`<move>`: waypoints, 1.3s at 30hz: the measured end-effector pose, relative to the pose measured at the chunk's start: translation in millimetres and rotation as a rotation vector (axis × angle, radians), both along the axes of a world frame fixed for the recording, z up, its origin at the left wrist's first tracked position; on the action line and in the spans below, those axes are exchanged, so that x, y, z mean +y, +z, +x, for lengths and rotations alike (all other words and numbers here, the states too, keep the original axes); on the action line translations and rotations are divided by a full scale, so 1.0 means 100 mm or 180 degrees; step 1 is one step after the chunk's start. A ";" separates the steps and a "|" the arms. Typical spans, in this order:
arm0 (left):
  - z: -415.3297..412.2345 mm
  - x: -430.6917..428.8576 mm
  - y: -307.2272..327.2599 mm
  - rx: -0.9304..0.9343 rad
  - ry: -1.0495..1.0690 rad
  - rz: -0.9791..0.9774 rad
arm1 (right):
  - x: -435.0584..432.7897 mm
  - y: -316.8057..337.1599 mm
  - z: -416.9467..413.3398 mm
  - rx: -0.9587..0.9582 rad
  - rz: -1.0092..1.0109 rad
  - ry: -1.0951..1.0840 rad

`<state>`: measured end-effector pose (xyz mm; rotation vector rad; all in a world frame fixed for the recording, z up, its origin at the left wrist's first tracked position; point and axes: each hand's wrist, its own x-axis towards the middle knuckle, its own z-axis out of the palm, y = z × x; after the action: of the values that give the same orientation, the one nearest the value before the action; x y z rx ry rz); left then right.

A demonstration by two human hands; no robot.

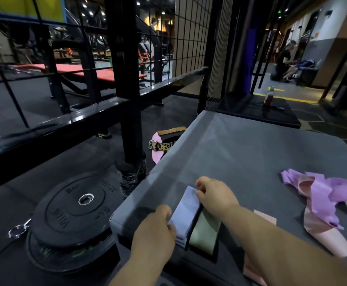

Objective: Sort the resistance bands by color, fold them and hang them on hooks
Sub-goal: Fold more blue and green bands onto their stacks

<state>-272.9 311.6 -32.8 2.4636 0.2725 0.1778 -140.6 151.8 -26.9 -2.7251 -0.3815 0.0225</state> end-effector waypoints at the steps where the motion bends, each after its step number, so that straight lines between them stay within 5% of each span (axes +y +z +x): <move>1: -0.01 -0.01 0.01 -0.0075 -0.0026 0.0033 | 0.00 0.00 0.00 -0.0042 -0.0025 0.0039; 11: 0.00 0.02 0.02 -0.0028 -0.0050 -0.0223 | 0.00 0.04 -0.06 -0.0399 0.0133 0.0199; 26: 0.00 0.03 -0.01 0.0015 -0.0200 -0.0109 | 0.04 0.13 -0.08 -0.0154 -0.0541 0.0185; 34: 0.03 -0.02 -0.12 -0.0161 -0.0357 -0.0087 | 0.03 0.07 -0.11 0.0037 -0.0538 0.1197; 39: 0.05 -0.06 -0.10 -0.0144 -0.0229 -0.0178 | 0.05 -0.03 -0.21 0.0348 -0.0959 0.1220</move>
<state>-268.2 305.6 -42.7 2.4066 0.1670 0.1925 -162.1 157.3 -30.1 -2.8774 -0.9278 0.3576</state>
